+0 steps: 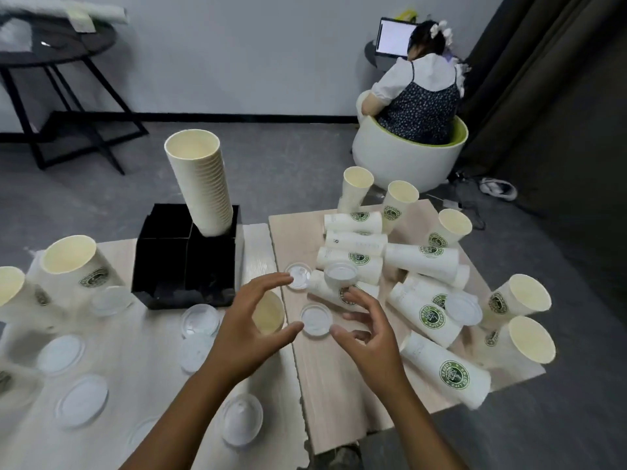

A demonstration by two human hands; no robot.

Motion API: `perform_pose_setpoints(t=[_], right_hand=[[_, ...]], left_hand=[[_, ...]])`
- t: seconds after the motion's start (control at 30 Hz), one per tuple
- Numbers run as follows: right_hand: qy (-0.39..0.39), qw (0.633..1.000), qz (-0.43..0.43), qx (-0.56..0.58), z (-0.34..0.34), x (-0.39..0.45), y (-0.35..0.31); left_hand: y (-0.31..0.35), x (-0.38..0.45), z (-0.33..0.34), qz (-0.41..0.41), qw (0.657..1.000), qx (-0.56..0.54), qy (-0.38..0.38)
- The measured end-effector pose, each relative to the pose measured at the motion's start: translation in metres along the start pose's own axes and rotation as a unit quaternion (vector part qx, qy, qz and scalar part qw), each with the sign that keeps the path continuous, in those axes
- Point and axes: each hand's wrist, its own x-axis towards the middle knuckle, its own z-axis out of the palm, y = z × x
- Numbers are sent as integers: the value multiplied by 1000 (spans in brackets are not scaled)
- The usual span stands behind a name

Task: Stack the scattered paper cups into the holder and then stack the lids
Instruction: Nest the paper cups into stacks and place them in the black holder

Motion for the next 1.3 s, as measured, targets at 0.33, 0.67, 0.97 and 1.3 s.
perform_pose_setpoints(t=[0.33,0.67,0.97,1.3], right_hand=[[86,994,60,17,-118,-23,49],[155,982,106,26,-219,-58,102],[115,985,125,6,-272,-77,142],[47,991,127,3,-297,-67,157]], left_hand=[[24,27,122,-8,989,-34,-144],[32,30,267,-4,957,-49,-286],[39,26,341,7,956,0,-295],[17,21,391,96,904,197,-368]])
